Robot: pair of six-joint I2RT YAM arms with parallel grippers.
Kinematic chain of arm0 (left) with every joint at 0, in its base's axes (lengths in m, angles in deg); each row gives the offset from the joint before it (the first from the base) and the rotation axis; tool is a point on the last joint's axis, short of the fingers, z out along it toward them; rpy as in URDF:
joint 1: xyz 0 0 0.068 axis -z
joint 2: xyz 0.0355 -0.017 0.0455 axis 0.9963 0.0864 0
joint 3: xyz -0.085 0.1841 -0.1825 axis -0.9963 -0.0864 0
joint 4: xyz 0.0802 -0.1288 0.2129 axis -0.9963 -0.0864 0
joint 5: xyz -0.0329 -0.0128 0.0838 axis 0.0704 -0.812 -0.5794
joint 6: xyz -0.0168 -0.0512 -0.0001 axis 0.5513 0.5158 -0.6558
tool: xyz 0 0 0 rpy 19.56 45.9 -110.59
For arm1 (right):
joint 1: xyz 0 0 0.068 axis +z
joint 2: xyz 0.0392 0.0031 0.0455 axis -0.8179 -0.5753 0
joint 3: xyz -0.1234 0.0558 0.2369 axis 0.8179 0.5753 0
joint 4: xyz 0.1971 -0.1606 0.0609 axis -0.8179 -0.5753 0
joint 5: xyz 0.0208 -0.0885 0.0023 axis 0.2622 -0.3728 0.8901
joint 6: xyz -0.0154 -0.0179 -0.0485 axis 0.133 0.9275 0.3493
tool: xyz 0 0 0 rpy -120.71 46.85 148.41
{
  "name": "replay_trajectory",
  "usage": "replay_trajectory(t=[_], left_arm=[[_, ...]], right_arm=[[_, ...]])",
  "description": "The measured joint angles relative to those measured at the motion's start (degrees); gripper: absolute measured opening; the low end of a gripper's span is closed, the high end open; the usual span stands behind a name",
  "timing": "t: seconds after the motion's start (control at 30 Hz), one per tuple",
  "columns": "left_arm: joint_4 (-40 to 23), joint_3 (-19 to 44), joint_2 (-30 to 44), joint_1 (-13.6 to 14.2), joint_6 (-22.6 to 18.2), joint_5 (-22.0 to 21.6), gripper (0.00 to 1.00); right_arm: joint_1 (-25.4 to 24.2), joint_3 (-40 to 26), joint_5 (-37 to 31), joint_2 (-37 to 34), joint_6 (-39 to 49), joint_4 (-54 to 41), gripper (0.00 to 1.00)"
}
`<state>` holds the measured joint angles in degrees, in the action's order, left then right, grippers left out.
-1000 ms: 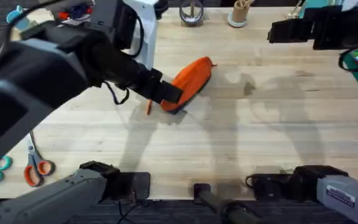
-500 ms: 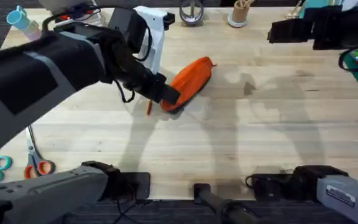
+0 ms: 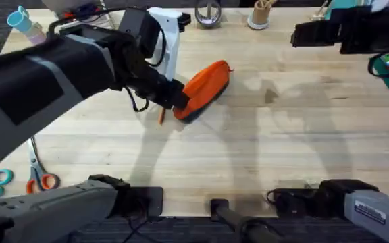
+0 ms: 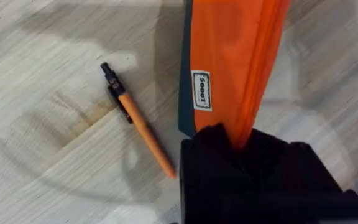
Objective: Unzip the bag, pick up the pens from the table one at a time and place them inside, then zip the bag closed.
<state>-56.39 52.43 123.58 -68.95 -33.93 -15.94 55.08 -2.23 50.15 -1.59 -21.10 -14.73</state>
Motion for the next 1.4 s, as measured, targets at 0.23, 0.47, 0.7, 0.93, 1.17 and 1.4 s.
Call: replay_trajectory(t=[0.23, 0.47, 0.7, 0.93, 1.17, 1.4], left_arm=[[0.0, 0.0, 0.0, 0.0, 0.01, 0.0, 0.04], [0.0, 0.0, 0.0, 0.0, 0.0, 0.0, 0.041], [0.0, 0.0, -0.01, 0.0, 0.0, 0.0, 0.041], [0.0, 0.0, 0.0, 0.0, 0.0, 0.0, 0.042], [-0.02, 0.0, 0.0, 0.0, 0.0, 0.0, 0.042], [-0.02, 0.0, -0.02, 0.0, 0.0, 0.0, 0.042]], right_arm=[[0.0, 0.0, -0.01, 0.01, -0.01, -0.04, 0.996], [0.0, 0.0, -0.04, 0.0, -0.01, -0.07, 0.997], [0.0, 0.0, -0.07, 0.0, 3.64, -0.02, 0.997], [0.0, 0.0, -0.07, 0.02, 12.28, -0.07, 0.997], [0.0, 0.0, -0.07, 0.02, 14.83, -0.31, 0.996], [0.0, 0.0, -0.07, 0.0, 15.8, -0.07, 0.997]])
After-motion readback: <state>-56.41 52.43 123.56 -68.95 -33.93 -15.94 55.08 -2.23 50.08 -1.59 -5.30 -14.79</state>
